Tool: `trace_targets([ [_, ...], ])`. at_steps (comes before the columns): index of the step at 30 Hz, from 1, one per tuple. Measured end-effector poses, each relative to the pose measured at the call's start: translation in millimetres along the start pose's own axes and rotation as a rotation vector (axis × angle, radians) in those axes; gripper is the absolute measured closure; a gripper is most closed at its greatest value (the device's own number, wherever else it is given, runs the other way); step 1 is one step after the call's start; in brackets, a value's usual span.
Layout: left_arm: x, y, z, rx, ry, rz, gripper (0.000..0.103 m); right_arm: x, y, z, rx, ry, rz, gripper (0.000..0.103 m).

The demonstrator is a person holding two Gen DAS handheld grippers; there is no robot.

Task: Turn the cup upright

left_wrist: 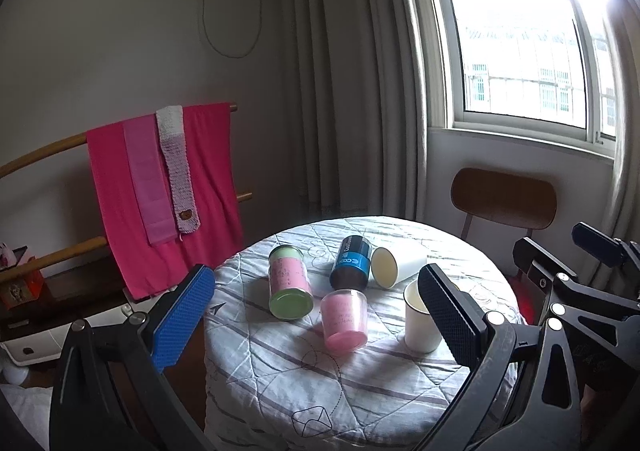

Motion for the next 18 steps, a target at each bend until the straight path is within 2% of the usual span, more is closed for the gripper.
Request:
trace_targets([
  [11, 30.4, -1.1, 6.3, 0.102, 0.079, -0.104, 0.000, 19.2, 3.5, 2.9, 0.063, 0.015, -0.148, 0.020],
  [18, 31.2, -4.0, 8.3, 0.091, 0.137, -0.082, 0.000, 17.5, 1.3, 5.7, 0.074, 0.033, -0.150, 0.020],
])
Point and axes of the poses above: each gripper's, at about its wrist camera, not at the fingertips, and x roughly against the way its jaws point, z to its left, y to its top, the point moved 6 cm from there along -x, roughly the way its jaws point, and after that the axes turned 14 degrees about y, right-handed, at the moved point
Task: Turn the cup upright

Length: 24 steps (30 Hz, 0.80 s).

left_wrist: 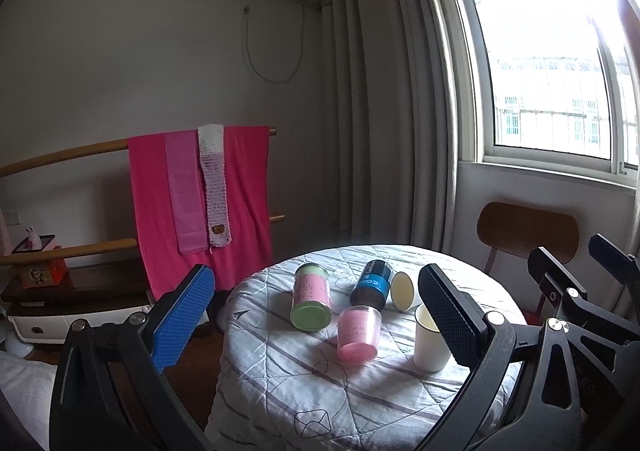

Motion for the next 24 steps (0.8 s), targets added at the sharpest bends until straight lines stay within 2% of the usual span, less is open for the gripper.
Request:
trace_targets([
  [6, 2.1, -0.5, 0.9, -0.024, 0.070, -0.017, 0.000, -1.6, -2.9, 2.1, -0.001, 0.031, 0.018, 0.020],
  [10, -1.1, -1.1, 1.1, -0.013, 0.055, 0.003, 0.000, -2.0, -3.5, 1.6, -0.007, 0.041, 0.030, 0.020],
  [16, 2.0, 2.2, -3.6, -0.029, 0.058, -0.029, 0.000, 0.6, -3.4, -1.2, -0.012, 0.044, 0.025, 0.020],
  [24, 0.4, 2.5, -10.2, -0.030, 0.020, -0.035, 0.000, 3.6, -5.4, -6.7, -0.021, 0.039, 0.023, 0.020],
])
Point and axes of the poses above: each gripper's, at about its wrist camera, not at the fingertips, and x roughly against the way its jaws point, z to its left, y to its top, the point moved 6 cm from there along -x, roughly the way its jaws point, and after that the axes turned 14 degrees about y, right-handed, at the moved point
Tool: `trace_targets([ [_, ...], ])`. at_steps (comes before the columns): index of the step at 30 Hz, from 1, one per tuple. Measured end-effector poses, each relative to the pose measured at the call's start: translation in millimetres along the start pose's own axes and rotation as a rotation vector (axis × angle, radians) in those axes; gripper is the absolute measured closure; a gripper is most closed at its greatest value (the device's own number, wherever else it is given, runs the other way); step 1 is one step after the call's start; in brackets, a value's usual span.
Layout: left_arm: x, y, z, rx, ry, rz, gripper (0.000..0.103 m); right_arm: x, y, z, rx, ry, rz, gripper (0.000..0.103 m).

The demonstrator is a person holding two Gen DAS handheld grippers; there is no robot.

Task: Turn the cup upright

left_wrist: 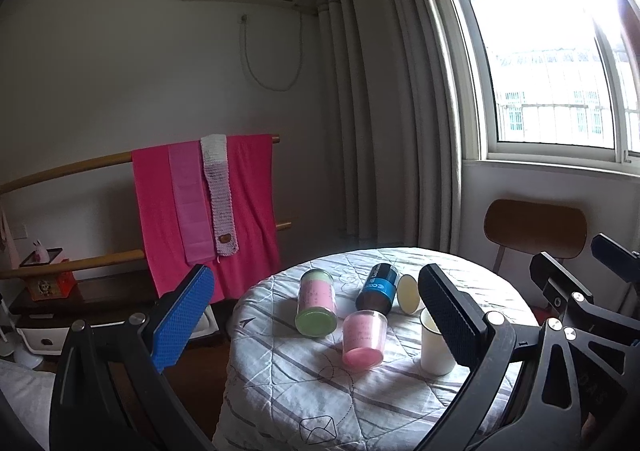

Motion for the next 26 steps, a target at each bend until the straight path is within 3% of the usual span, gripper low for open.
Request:
trace_targets([
  [26, -7.6, -5.0, -13.0, -0.021, -0.051, 0.031, 0.000, 1.5, -0.1, -7.2, -0.012, -0.026, 0.029, 0.020],
])
Point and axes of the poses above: each gripper's, at about its wrist camera, not at the fingertips, and x roughly against the way its jaws point, z to its left, y to its top, the point moved 6 cm from there along -x, roughly the way its jaws point, and after that the axes turned 14 degrees about y, right-handed, at the moved point
